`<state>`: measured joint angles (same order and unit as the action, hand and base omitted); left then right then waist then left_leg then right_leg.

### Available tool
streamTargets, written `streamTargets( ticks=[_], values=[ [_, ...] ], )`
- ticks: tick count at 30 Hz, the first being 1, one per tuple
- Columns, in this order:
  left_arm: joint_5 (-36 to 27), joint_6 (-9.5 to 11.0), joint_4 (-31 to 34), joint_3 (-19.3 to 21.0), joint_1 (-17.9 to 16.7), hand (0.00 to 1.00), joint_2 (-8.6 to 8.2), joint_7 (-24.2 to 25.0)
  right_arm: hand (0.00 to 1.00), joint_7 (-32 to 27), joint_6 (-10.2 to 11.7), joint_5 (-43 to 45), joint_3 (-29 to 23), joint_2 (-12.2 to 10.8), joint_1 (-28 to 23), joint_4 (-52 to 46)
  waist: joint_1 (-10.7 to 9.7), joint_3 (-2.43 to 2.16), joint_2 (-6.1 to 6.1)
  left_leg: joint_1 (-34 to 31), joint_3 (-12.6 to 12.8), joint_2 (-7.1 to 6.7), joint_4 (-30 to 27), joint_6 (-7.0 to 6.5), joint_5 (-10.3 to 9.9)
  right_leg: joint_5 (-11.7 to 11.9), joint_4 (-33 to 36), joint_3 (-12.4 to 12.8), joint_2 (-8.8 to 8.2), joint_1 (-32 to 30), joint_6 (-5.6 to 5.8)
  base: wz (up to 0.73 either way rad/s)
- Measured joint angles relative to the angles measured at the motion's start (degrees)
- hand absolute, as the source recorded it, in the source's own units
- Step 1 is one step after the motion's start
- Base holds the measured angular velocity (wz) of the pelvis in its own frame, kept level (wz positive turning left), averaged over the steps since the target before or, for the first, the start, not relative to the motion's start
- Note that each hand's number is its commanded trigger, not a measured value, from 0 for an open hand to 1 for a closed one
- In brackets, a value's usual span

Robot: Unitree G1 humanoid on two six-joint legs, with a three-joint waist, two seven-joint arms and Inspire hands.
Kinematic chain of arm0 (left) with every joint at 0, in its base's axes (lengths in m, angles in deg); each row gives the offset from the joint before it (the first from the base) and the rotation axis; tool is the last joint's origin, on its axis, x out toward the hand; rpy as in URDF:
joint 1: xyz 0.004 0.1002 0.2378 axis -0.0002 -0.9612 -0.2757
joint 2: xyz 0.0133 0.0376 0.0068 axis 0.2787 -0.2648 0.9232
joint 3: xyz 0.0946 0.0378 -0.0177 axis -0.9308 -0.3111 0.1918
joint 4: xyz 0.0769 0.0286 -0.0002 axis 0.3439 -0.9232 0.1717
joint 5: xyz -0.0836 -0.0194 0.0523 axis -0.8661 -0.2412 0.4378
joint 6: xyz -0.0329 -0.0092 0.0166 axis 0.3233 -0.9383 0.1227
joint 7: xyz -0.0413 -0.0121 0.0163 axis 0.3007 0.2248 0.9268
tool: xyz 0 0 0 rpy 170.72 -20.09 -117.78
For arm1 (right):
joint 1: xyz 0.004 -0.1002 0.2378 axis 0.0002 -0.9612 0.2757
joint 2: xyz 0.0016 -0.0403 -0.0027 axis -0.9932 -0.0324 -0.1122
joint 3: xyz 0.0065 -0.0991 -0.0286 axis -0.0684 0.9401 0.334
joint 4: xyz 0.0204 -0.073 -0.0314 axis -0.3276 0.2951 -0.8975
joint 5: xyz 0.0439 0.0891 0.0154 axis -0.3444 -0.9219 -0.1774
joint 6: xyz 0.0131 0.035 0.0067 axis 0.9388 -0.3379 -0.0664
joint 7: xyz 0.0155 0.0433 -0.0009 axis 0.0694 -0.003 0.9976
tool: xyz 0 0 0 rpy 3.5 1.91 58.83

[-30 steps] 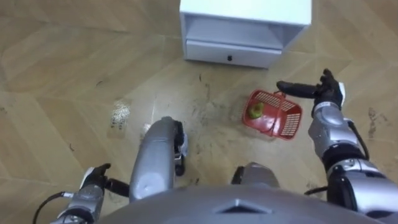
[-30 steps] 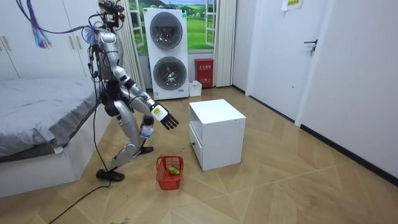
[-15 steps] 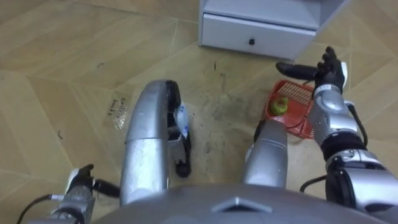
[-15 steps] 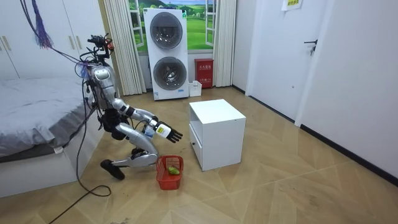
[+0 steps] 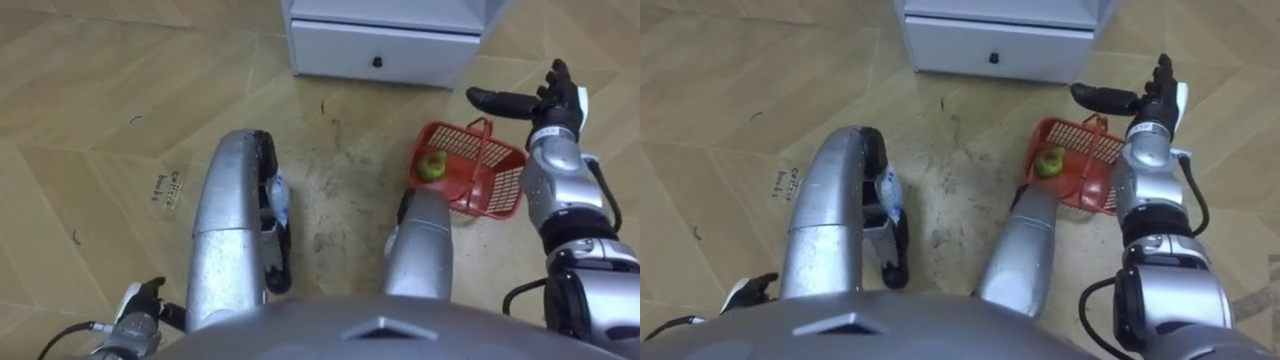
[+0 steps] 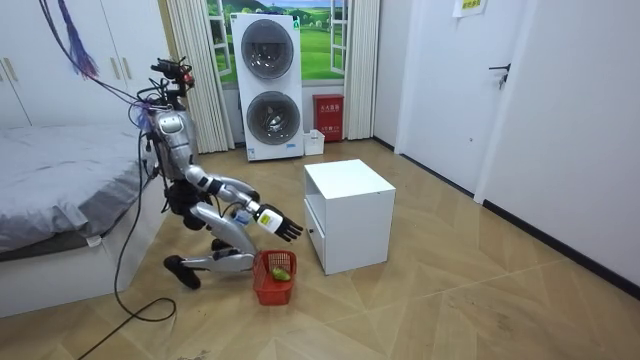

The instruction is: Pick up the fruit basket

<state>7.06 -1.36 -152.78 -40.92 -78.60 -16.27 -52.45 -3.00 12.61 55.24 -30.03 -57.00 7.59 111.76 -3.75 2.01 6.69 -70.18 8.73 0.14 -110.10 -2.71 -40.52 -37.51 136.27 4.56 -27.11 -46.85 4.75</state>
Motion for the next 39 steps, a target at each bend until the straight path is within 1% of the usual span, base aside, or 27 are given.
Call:
streamTargets(
  ticks=[2, 3, 4, 5, 7, 8, 9, 10, 11, 12, 13, 14, 15, 16, 18, 19, 21, 22, 23, 24, 25, 26, 28, 30, 34, 38, 39],
  values=[
    [-0.1, 0.0, -0.1, 0.0, -0.2, 0.0, 0.05, 0.0, 0.0, 0.0, 0.0, 0.5, 1.3, 0.0, 0.0, -0.8, -0.6, 0.06, 0.14, 0.0, -0.1, -0.13, -0.2, 0.47, -0.2, -0.2, 0.4, 0.3, 0.47, 0.1, -0.34, 0.0],
    [-0.1, 0.0, -0.2, 0.0, -0.3, 0.0, 0.08, 0.0, 0.0, -0.1, 0.0, 0.6, 2.3, 0.0, 0.0, -1.3, -0.6, 0.11, 0.23, 0.0, -0.5, -0.34, -0.9, 0.64, -0.1, -0.5, 0.9, 0.4, 0.8, 0.5, -0.82, -0.08],
    [0.0, 0.0, -0.3, 0.0, -0.4, 0.0, 0.13, 0.0, 0.0, -0.4, 0.0, 0.9, 3.4, 0.0, 0.0, -1.6, -0.6, 0.12, 0.41, -0.1, -1.5, -1.12, -2.0, 1.08, 0.2, -0.5, 1.5, 0.6, 1.25, 1.1, -0.98, -0.15],
    [0.0, 0.1, -0.3, 0.0, -0.6, 0.0, 0.16, -0.1, 0.0, -0.5, -0.1, 1.0, 4.0, 0.0, 0.0, -2.1, -0.5, 0.17, 0.55, -0.1, -1.9, -1.31, -2.6, 1.36, 0.3, -0.6, 1.8, 0.8, 1.49, 1.4, -1.04, -0.18],
    [0.0, 0.4, -0.3, -1.3, -0.8, 0.0, 0.21, -0.2, 0.0, -0.8, 0.0, 1.1, 5.7, 0.1, 0.0, -3.8, -0.6, 0.29, 1.11, -0.1, -4.0, -2.87, -5.2, 2.73, 1.0, -0.8, 3.1, 0.9, 2.19, 3.2, -1.36, -0.14],
    [-0.1, 0.5, -0.3, -1.6, -0.8, 0.0, 0.28, -0.2, 0.0, -0.9, 0.0, 1.0, 6.0, 0.1, 0.0, -3.8, -0.7, 0.28, 1.43, -0.1, -4.3, -3.26, -5.8, 3.14, 1.2, -0.8, 3.4, 1.0, 2.4, 3.8, -1.39, 0.0],
    [-0.9, 0.5, -0.3, -2.4, -0.9, 0.0, 0.32, -0.2, 0.0, -1.1, 0.0, 0.9, 6.5, 0.1, 0.0, -3.7, -0.8, 0.08, 2.04, -0.1, -4.8, -3.87, -6.9, 3.65, 1.5, -1.2, 3.9, 0.9, 2.74, 5.2, -1.33, 0.07],
    [-1.2, 0.6, -0.3, -2.9, -0.9, 0.0, 0.32, -0.2, 0.0, -1.1, 0.0, 0.9, 6.6, 0.1, 0.0, -3.7, -0.9, 0.06, 2.33, -0.1, -4.9, -3.94, -7.8, 3.84, 1.8, -1.6, 4.2, 1.0, 3.24, 6.1, -1.27, 0.08],
    [-1.4, 0.7, -0.3, -3.7, -1.0, 0.0, 0.36, -0.2, 0.0, -1.3, 0.0, 0.8, 7.0, 0.1, 0.0, -3.7, -0.9, 0.06, 3.11, -0.4, -4.9, -4.0, -10.1, 4.02, 3.2, -2.5, 5.1, 1.4, 4.21, 8.8, -1.43, 0.11],
    [-1.8, 0.9, -0.3, -4.0, -1.4, 0.0, 0.55, -0.1, 0.0, -1.5, 0.0, 0.7, 7.7, 0.3, -0.1, -3.7, -1.3, 0.28, 4.26, -1.5, -4.0, -4.77, -13.0, 3.68, 4.9, -3.8, 6.1, 1.8, 4.96, 12.3, -1.59, 0.0],
    [-2.1, 1.5, 0.0, -4.1, -0.4, 0.0, -1.73, 0.0, 0.0, -1.4, 0.1, 0.6, 8.1, 2.3, 0.7, -3.8, -0.6, 1.28, 2.02, -3.7, -4.4, -4.57, -11.8, 2.58, 2.8, -3.0, 6.1, 2.2, 7.0, 12.4, -1.89, 0.06],
    [-2.1, 2.2, 0.0, -4.1, 0.0, 0.0, -2.0, 0.3, 0.0, -1.4, 0.1, 0.6, 8.1, 2.7, 0.9, -3.8, -0.6, 1.45, 1.8, -5.1, -2.9, -4.86, -9.4, 2.03, 2.2, -2.9, 5.9, 2.7, 6.91, 12.2, -1.68, 0.0],
    [-2.1, 2.7, -0.1, -4.0, 0.9, 0.0, -1.6, 1.4, 0.0, -1.1, 0.0, 0.4, 8.0, 2.6, 0.8, -3.6, -0.6, 1.44, 1.87, -7.6, -0.8, -4.91, -4.0, 1.8, 2.2, -2.8, 5.5, 2.7, 6.69, 11.8, -0.9, -0.05],
    [-2.1, 2.6, -0.2, -4.0, 1.1, 0.0, -0.79, 1.8, 0.0, -0.3, 0.0, 0.5, 8.6, 1.8, 0.9, -3.3, -0.3, 0.96, 2.43, -7.2, -1.0, -5.14, -3.7, 3.11, 2.1, -2.8, 5.0, 3.5, 6.65, 11.6, -0.78, -0.1],
    [-2.1, 2.5, -0.4, -5.0, 1.2, 0.0, -0.01, 1.4, 0.0, 1.0, 0.0, 1.0, 8.7, 1.3, 0.8, -3.0, -0.6, 0.6, 2.66, -6.2, -1.1, -4.82, -3.4, 2.09, 1.4, -2.8, 3.3, 2.9, 6.27, 11.9, -0.12, -0.12],
    [-2.1, 2.7, -0.4, -5.1, 1.2, 0.0, 0.2, 1.2, 0.0, 1.4, 0.0, 0.7, 8.7, 1.6, 0.8, -3.0, -0.6, 0.44, 2.42, -5.9, -1.1, -4.77, -2.9, 1.93, 1.3, -2.7, 2.3, 2.5, 5.99, 12.0, 0.09, -0.07],
    [-2.1, 2.2, -0.2, -5.1, 1.1, 0.0, 0.41, 1.1, 0.0, 1.8, 0.0, -0.1, 8.6, 2.2, 0.8, -2.6, -0.7, 0.52, 2.12, -5.2, -1.1, -4.77, -2.6, 1.86, 1.3, -2.7, 1.8, 2.0, 5.5, 12.7, 0.07, 0.0],
    [-2.1, 1.9, -0.2, -5.1, 1.0, 0.0, 0.41, 1.1, 0.0, 2.0, 0.0, -0.3, 8.6, 2.3, 0.7, -2.3, -0.7, 0.42, 1.93, -5.0, -1.1, -4.82, -2.6, 1.81, 1.2, -2.7, 1.7, 1.7, 5.2, 12.9, 0.07, 0.05],
    [-2.1, 1.3, -0.2, -5.3, 1.0, 0.0, 0.4, 1.1, 0.0, 2.3, -0.1, -0.6, 8.6, 2.4, 0.6, -1.5, -0.4, 0.28, 1.32, -5.0, -1.2, -4.81, -2.6, 1.97, 1.1, -2.7, 1.8, 1.6, 5.25, 13.1, 0.06, 0.0],
    [-2.1, 1.1, -0.1, -5.7, 0.9, 0.0, 0.36, 1.1, 0.0, 2.6, -0.1, -1.0, 8.7, 2.5, 0.6, -0.5, 0.3, 0.29, 0.66, -4.9, -1.2, -4.64, -2.6, 2.26, 1.1, -2.7, 2.0, 1.6, 5.29, 13.0, 0.0, 0.0],
    [-2.1, 1.0, 0.1, -5.9, 0.9, 0.0, 0.37, 1.1, 0.0, 2.7, -0.2, -1.0, 8.7, 2.6, 0.6, 0.0, 0.7, 0.3, 0.36, -4.9, -1.2, -4.56, -2.6, 2.48, 1.0, -2.8, 2.2, 1.7, 5.28, 12.9, -0.06, 0.0],
    [-2.1, 0.8, 0.2, -6.1, 0.8, 0.0, 0.4, 1.1, 0.0, 3.0, -0.4, -1.0, 8.8, 2.5, 0.6, 1.3, 1.1, 0.21, -0.08, -4.9, -1.2, -4.58, -2.7, 2.88, 1.0, -2.9, 2.7, 1.8, 5.23, 12.9, -0.33, 0.0],
    [-2.1, 0.2, 0.3, -6.1, 0.7, 0.0, 0.05, 1.3, 0.0, 3.5, -1.0, -1.4, 8.8, 2.5, 0.6, 2.7, 1.9, 0.25, -1.08, -5.1, -1.3, -4.46, -2.3, 3.86, 1.3, -3.3, 3.1, 1.8, 5.47, 12.8, -0.53, 0.0],
    [-2.1, 0.2, 0.3, -6.1, 0.6, 0.0, -0.06, 1.4, 0.0, 3.5, -1.0, -2.4, 8.8, 2.5, 0.6, 4.0, 2.5, 0.47, -1.05, -5.1, -1.5, -4.31, -1.9, 4.36, 1.6, -3.3, 3.2, 1.7, 5.86, 12.5, -0.54, 0.0],
    [-2.2, 0.2, 0.3, -6.2, 0.3, 0.0, -0.05, 1.7, 0.0, 3.5, -1.0, -4.1, 9.2, 2.6, 0.6, 4.4, 2.6, 0.5, -0.97, -5.3, -2.4, -3.82, -1.4, 5.31, 2.0, -3.3, 3.4, 1.4, 7.07, 12.0, -0.54, -0.03],
    [-2.2, 0.2, 0.3, -6.4, 0.3, 0.0, -0.05, 1.7, 0.0, 3.6, -1.0, -6.9, 9.2, 2.6, 0.6, 5.5, 2.5, 0.6, -0.58, -5.4, -3.2, -3.8, -1.5, 5.59, 2.2, -3.3, 3.6, 1.0, 7.82, 12.0, -0.58, -0.01],
    [-2.2, 0.2, 0.3, -7.3, 0.3, 0.0, -0.05, 1.7, 0.0, 3.5, -1.0, -7.8, 9.2, 2.7, 0.6, 5.8, 2.5, 0.6, -0.56, -5.5, -3.5, -3.77, -1.6, 5.61, 2.2, -3.4, 3.6, 0.8, 8.13, 11.9, -0.66, 0.0]
  ],
)
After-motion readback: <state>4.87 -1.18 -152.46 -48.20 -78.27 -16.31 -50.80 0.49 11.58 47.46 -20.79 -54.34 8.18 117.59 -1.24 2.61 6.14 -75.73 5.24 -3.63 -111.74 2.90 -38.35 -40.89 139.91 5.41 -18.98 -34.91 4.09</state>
